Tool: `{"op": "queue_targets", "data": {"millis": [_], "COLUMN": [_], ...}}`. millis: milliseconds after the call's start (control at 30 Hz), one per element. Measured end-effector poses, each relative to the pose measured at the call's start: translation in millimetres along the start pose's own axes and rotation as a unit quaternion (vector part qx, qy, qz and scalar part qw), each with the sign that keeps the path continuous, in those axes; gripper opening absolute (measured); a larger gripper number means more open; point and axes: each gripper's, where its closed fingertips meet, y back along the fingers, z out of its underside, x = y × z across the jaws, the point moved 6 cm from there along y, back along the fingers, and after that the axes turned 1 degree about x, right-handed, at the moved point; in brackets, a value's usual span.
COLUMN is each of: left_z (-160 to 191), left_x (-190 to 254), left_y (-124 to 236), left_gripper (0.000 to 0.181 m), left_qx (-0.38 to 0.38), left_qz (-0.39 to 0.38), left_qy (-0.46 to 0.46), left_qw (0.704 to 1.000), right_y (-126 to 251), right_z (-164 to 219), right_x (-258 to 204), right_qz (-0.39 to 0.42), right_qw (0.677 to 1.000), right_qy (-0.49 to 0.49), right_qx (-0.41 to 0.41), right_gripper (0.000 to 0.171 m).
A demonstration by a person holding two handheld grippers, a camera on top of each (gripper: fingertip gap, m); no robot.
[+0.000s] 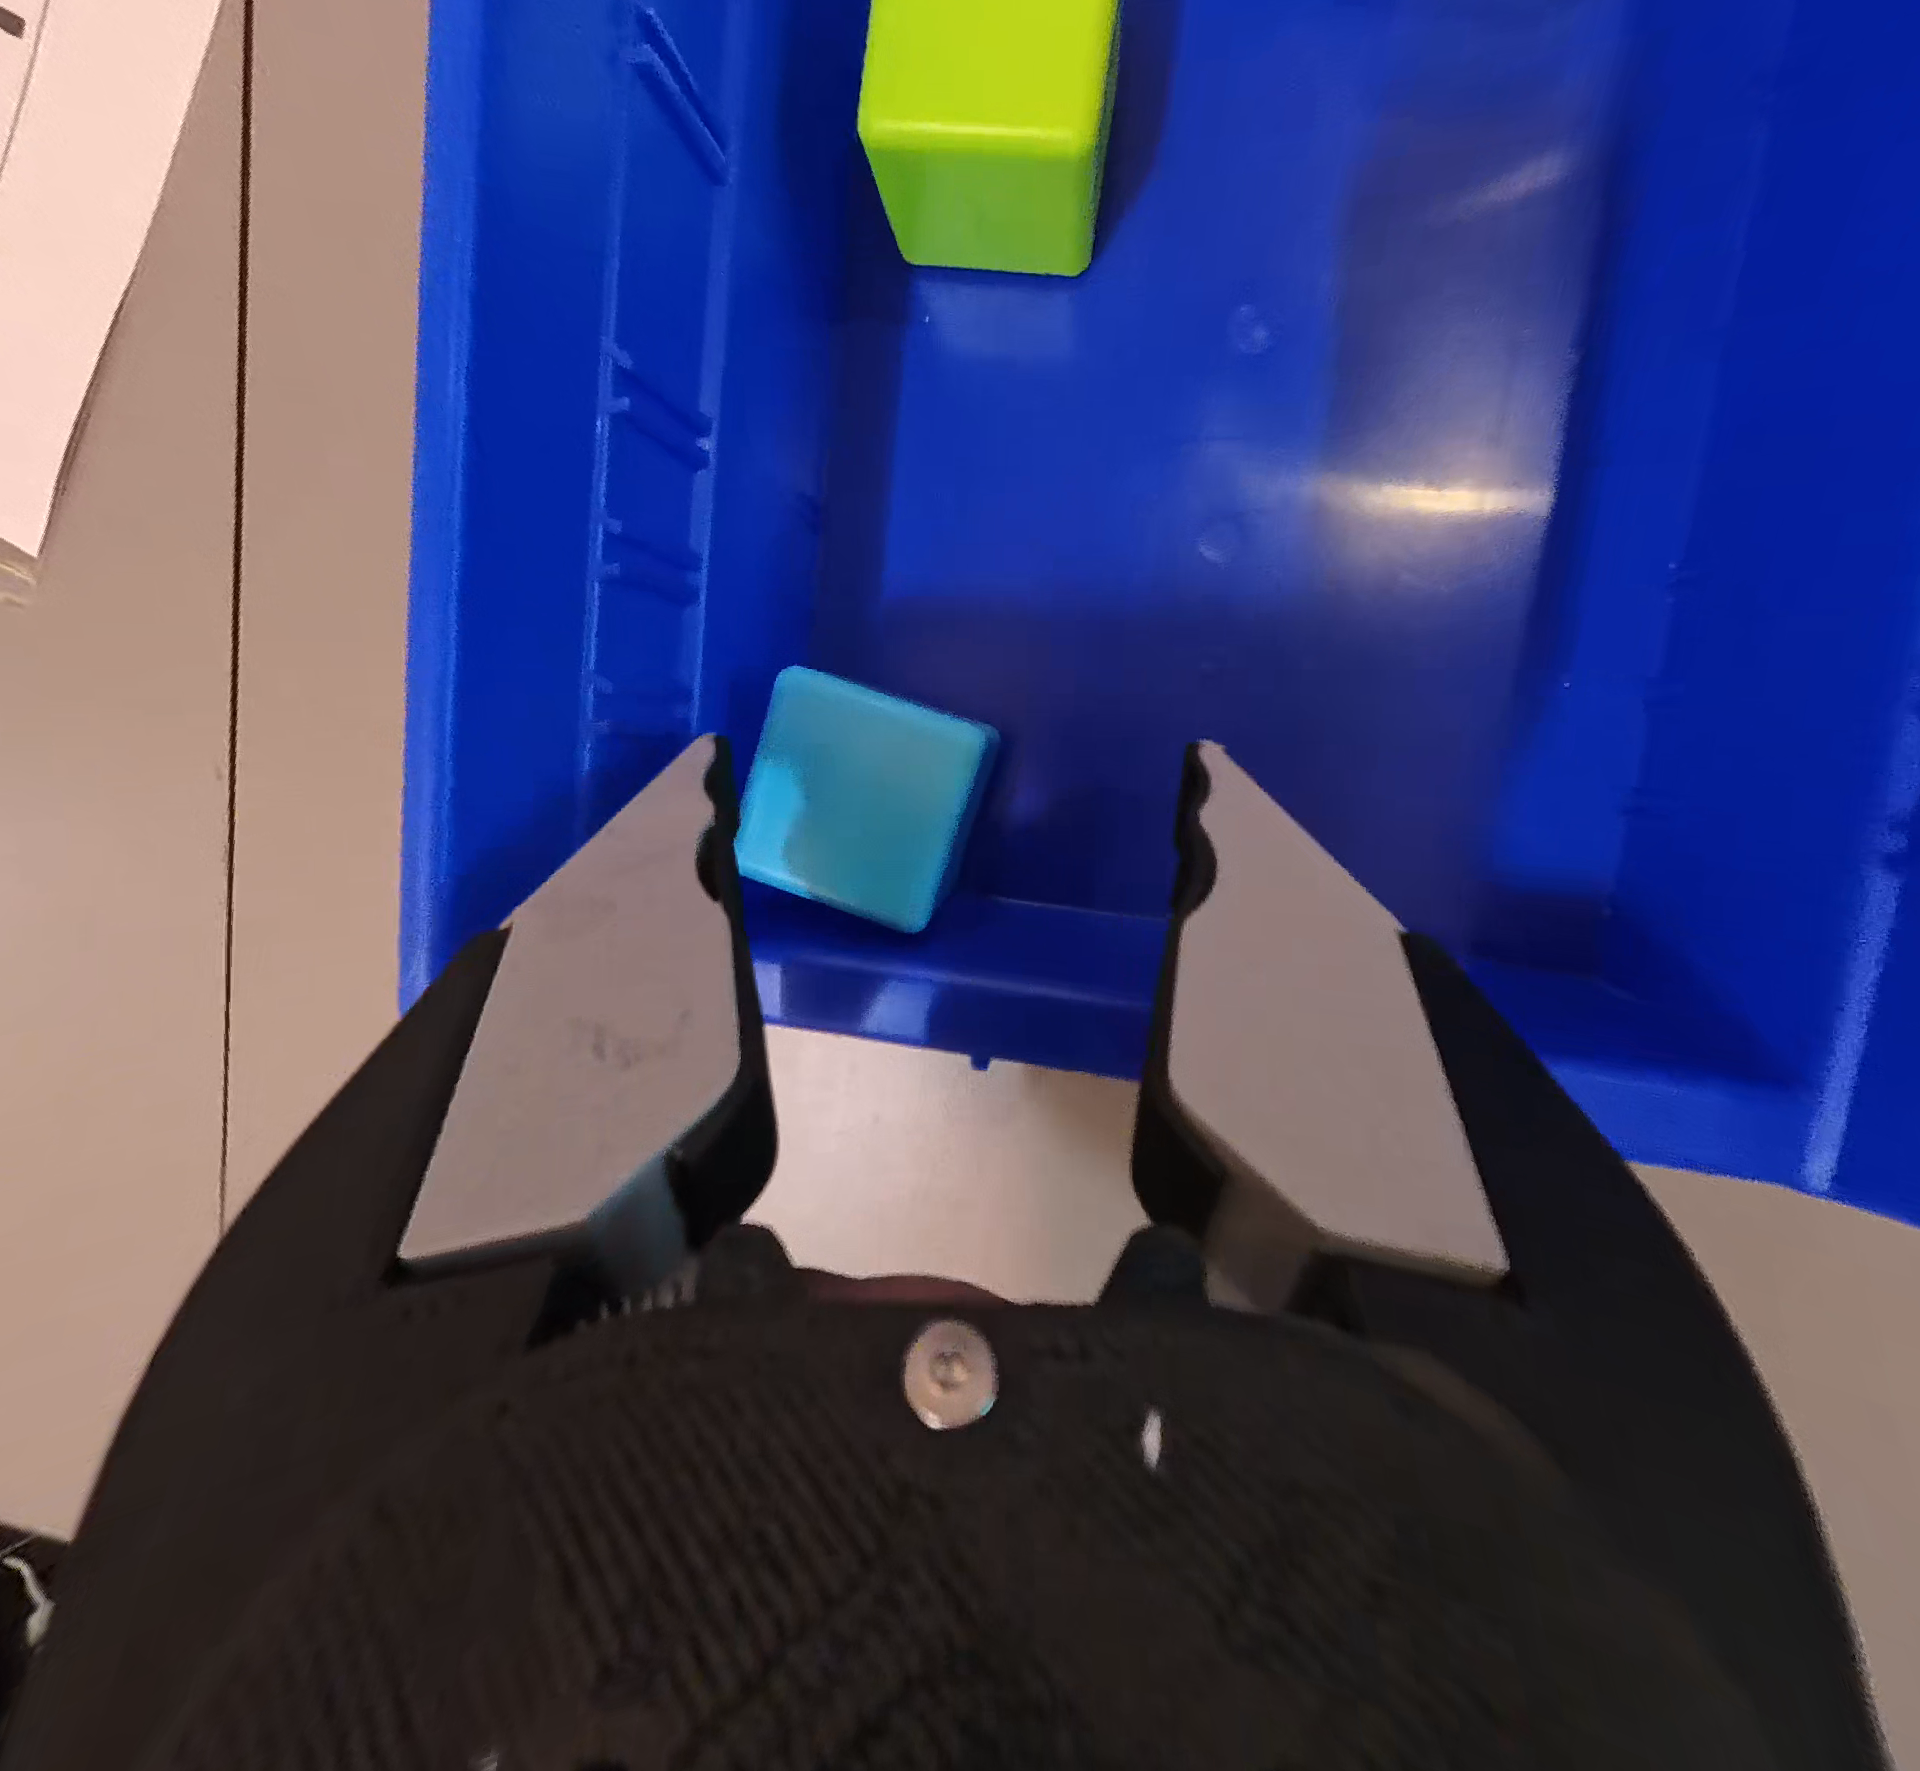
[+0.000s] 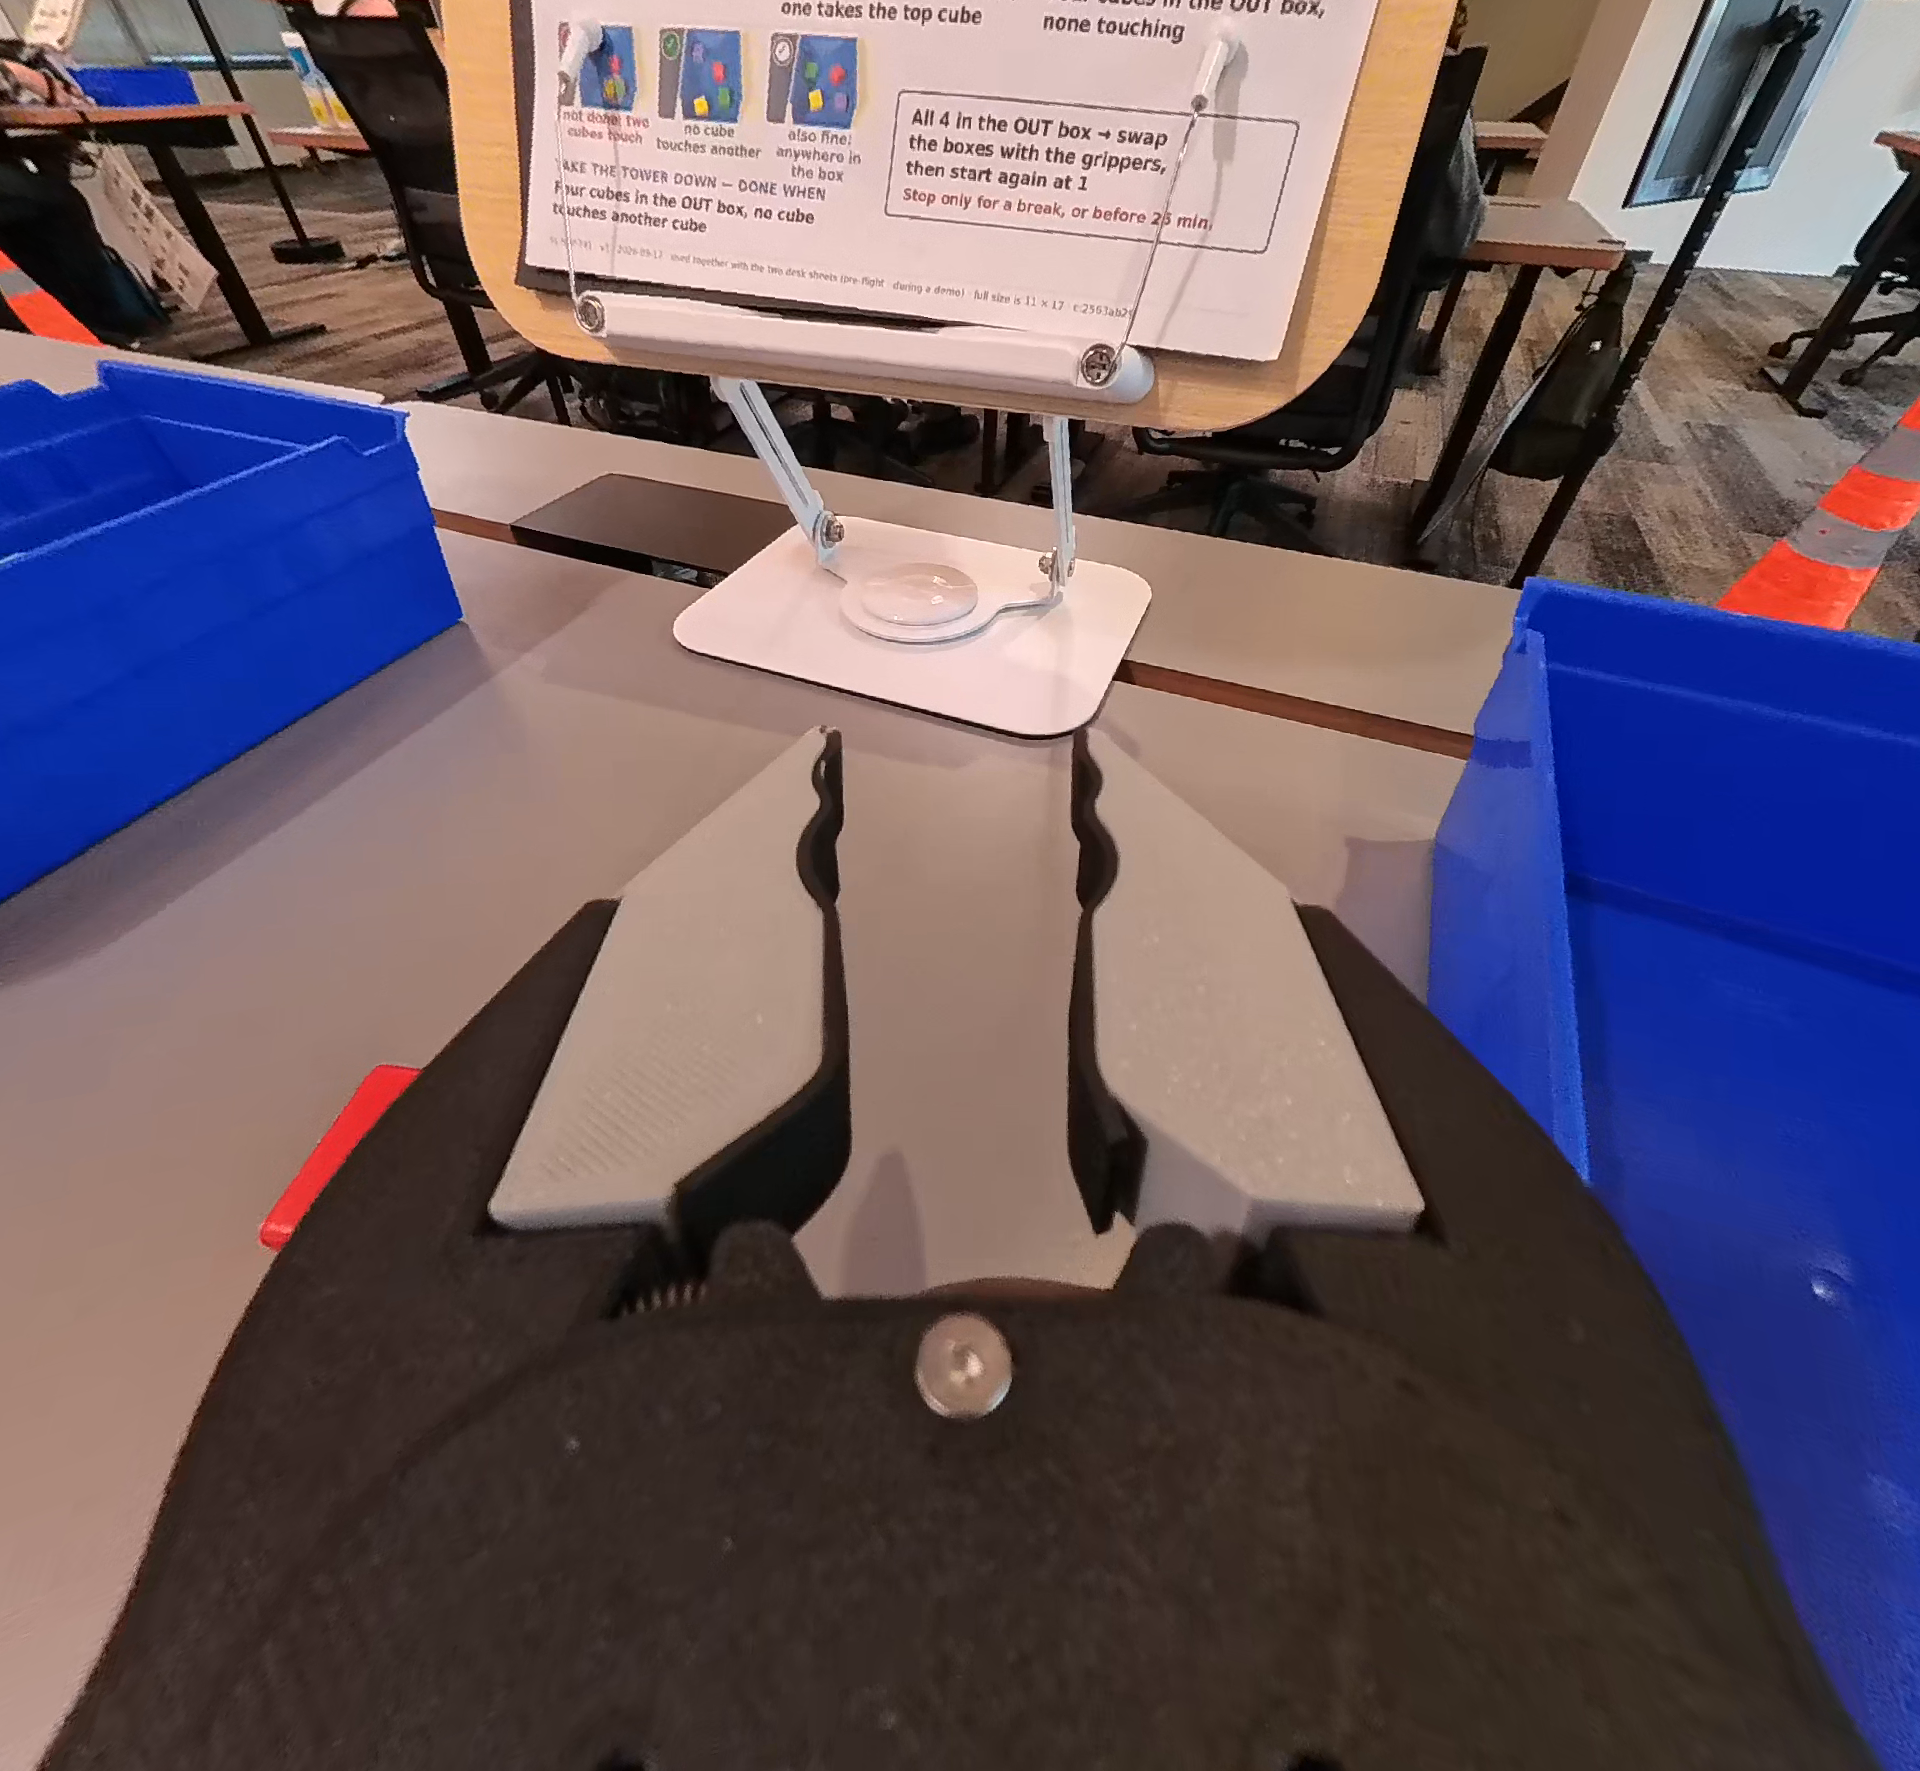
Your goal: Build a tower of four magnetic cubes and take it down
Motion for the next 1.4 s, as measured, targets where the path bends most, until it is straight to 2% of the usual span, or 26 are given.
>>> {"op": "queue_targets", "data": {"millis": [400, 600, 700, 800, 900, 1200, 1267, 1400], "left_z": [-3, -5, -1, 5, 11, 7, 3, 5], "left_x": [7, 5, 3, 0, -3, -6, -9, -9], "left_y": [-12, -6, -1, 0, -3, -9, -8, -10], "left_gripper": [0.092, 0.089, 0.085, 0.073, 0.069, 0.058, 0.05, 0.048], "left_qx": [-0.014, -0.013, -0.032, -0.067, -0.102, -0.126, -0.11, -0.109], "left_qz": [-0.003, -0.013, -0.024, -0.029, -0.022, -0.028, -0.046, -0.042], "left_qy": [0.01, 0.0, -0.045, -0.129, -0.164, -0.198, -0.204, -0.212], "left_qw": [1.0, 1.0, 0.998, 0.989, 0.981, 0.972, 0.972, 0.97], "right_y": [1, 1, 0, 0, 0, -2, -2, -2], "right_z": [-2, -3, -2, -2, -2, 1, 1, 1], "right_x": [-1, -1, -2, -4, -5, -5, -4, -5], "right_qz": [-0.005, -0.004, -0.006, -0.008, -0.009, -0.012, -0.013, -0.014], "right_qw": [1.0, 1.0, 1.0, 1.0, 1.0, 1.0, 1.0, 1.0], "right_qy": [-0.003, -0.004, -0.003, 0.0, 0.002, 0.001, 0.001, 0.001], "right_qx": [0.003, 0.005, 0.004, 0.003, 0.004, -0.001, -0.001, 0.001], "right_gripper": [0.041, 0.041, 0.041, 0.041, 0.041, 0.041, 0.041, 0.041]}}
